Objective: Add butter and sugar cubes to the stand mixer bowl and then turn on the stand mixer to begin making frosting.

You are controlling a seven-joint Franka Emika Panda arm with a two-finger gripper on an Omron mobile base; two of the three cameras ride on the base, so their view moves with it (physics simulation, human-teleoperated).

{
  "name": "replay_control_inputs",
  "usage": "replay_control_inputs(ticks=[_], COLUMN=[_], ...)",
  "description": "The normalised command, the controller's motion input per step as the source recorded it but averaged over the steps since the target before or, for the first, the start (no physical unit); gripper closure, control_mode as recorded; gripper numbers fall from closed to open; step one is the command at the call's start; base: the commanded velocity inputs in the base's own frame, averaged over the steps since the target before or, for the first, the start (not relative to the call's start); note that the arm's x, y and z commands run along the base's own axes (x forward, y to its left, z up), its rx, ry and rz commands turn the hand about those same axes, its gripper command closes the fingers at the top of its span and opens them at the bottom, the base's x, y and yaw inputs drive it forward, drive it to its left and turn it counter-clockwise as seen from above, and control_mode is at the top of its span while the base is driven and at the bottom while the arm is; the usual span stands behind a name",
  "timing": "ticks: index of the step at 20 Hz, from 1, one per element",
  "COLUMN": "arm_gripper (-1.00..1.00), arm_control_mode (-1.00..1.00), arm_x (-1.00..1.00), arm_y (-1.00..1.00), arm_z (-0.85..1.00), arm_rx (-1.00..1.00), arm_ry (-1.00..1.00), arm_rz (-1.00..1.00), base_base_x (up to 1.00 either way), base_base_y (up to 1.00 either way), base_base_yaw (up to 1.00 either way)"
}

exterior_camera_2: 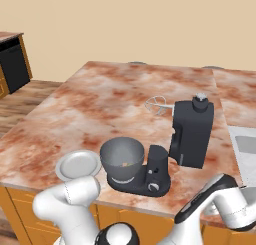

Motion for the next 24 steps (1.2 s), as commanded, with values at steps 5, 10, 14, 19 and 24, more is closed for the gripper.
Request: replay_control_inputs(ticks=[5, 10, 14, 19, 24], arm_gripper=[1.00, 1.00, 1.00, 1.00, 1.00], arm_control_mode=[-1.00, -1.00, -1.00, -1.00, -1.00], arm_x=[-0.25, -0.09, -0.12, -0.38, -0.56], arm_y=[0.38, 0.78, 0.82, 0.58, 0.43], arm_z=[0.19, 0.39, 0.45, 0.42, 0.48], arm_rx=[0.00, 0.00, 0.00, 0.00, -0.01], arm_ry=[-0.03, -0.02, -0.02, -0.06, -0.08], arm_rz=[0.02, 0.06, 0.05, 0.04, 0.03], base_base_x=[0.00, 0.00, 0.00, 0.00, 0.00], base_base_y=[0.00, 0.00, 0.00, 0.00, 0.00], base_base_yaw=[0.00, 0.00, 0.00, 0.00, 0.00])
